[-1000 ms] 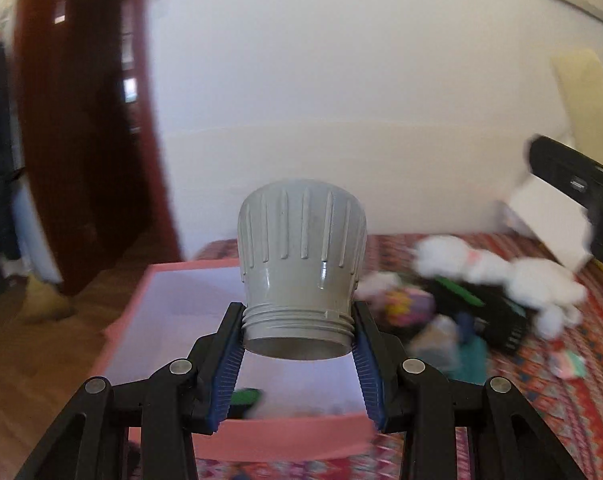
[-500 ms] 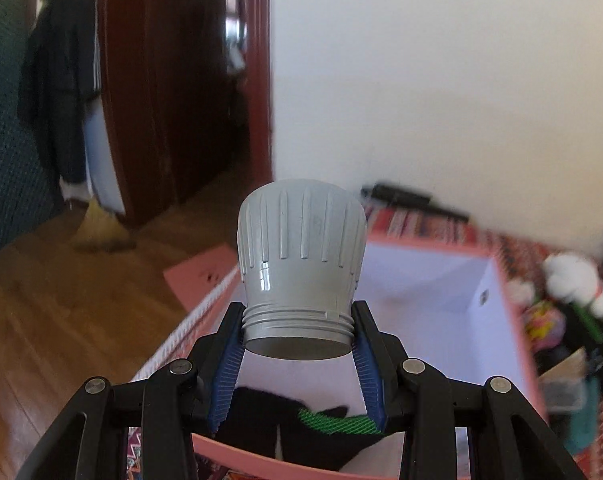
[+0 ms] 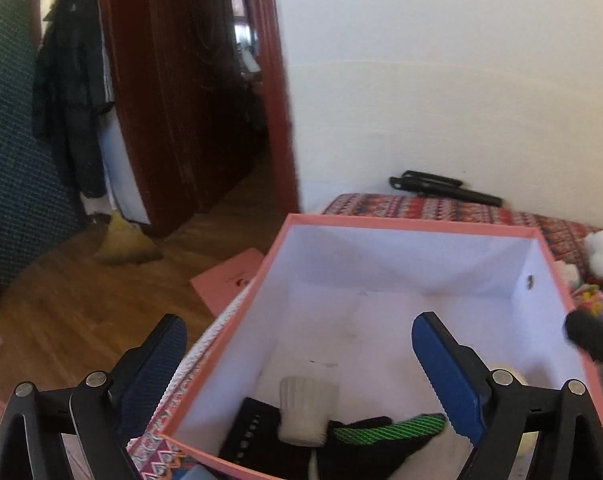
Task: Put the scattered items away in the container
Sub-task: 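Grasp the clear box of black pieces with the left gripper while the right grasps the pink-green pouch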
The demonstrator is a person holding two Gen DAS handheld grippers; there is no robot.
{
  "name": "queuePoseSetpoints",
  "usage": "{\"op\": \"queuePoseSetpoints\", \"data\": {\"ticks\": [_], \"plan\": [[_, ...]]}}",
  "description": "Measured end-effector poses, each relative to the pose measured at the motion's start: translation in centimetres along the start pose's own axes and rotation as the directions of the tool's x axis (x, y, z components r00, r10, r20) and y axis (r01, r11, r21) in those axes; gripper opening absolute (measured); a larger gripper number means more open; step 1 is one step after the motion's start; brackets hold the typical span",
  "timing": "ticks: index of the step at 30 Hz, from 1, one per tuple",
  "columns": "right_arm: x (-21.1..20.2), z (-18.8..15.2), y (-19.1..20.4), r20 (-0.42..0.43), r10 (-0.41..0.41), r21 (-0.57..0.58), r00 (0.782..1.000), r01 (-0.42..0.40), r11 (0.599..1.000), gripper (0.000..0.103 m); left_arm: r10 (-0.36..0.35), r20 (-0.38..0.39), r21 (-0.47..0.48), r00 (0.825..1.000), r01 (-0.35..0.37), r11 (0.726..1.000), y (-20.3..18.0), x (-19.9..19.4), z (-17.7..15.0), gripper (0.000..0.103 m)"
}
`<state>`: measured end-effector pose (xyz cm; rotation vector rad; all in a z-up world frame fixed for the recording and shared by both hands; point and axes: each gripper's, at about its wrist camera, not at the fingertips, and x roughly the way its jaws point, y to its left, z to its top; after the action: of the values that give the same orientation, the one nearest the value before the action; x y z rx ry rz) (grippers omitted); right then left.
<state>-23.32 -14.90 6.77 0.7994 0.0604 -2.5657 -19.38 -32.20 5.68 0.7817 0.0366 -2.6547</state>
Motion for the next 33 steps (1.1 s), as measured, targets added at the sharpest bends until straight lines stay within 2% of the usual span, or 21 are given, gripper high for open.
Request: {"op": "queuePoseSetpoints", "data": {"ticks": [3,6,9,12,16,21,24,27,28,30,33], "plan": [[-2.6,0.5,-1.3,0.051,-0.013,0.006,0.999,0.012,1.000,0.089,-0.031,0.003,0.001,1.000,0.031,1.000,-0.8,-1.2,0.2,0.095],[-5.6,0.6,-4.3,0.077,-0.034,0.041,0.996,0.031,0.999,0.091,-0.095,0.021,0.023,0.995,0.094,0.995,-2.8,-2.8,0.6,0.095],[-9.0,0.5,-7.7,0.098,-0.095,0.093,0.991,0.086,0.992,0.093,-0.154,0.033,0.071,0.988,0.151,0.986,-6.3,-4.3,0.7,0.096],[-11.1,-0.1,-12.6,0.084,-0.173,0.171,0.981,0.157,0.973,0.094,-0.210,0.035,0.139,0.977,0.204,0.969,-10.6,-5.8,0.3,0.096],[-13.6,-1.9,-19.0,0.033,-0.246,0.264,0.969,0.229,0.937,0.094,-0.292,0.021,0.249,0.956,0.277,0.928,-17.3,-7.8,-0.9,0.096],[-16.9,-5.1,-25.5,-0.024,-0.320,0.343,0.947,0.308,0.887,0.094,-0.399,-0.035,0.344,0.916,0.386,0.856,-25.3,-9.2,-3.1,0.096],[-18.0,-7.6,-29.0,-0.088,-0.341,0.374,0.936,0.349,0.860,0.095,-0.455,-0.108,0.342,0.884,0.463,0.818,-29.6,-9.2,-4.9,0.096],[-17.5,-10.7,-32.5,-0.208,-0.310,0.394,0.928,0.370,0.841,0.095,-0.487,-0.184,0.324,0.854,0.520,0.790,-32.7,-8.1,-6.8,0.096],[-17.2,-11.7,-33.5,-0.252,-0.296,0.401,0.921,0.378,0.835,0.095,-0.486,-0.208,0.321,0.849,0.528,0.786,-33.4,-7.5,-7.4,0.096],[-16.1,-14.1,-35.5,-0.347,-0.287,0.404,0.893,0.419,0.813,0.095,-0.475,-0.255,0.312,0.842,0.537,0.784,-34.5,-6.1,-8.5,0.096],[-14.6,-17.2,-37.8,-0.440,-0.284,0.407,0.852,0.471,0.783,0.095,-0.443,-0.287,0.300,0.850,0.518,0.801,-35.0,-4.2,-9.4,0.096]]}}
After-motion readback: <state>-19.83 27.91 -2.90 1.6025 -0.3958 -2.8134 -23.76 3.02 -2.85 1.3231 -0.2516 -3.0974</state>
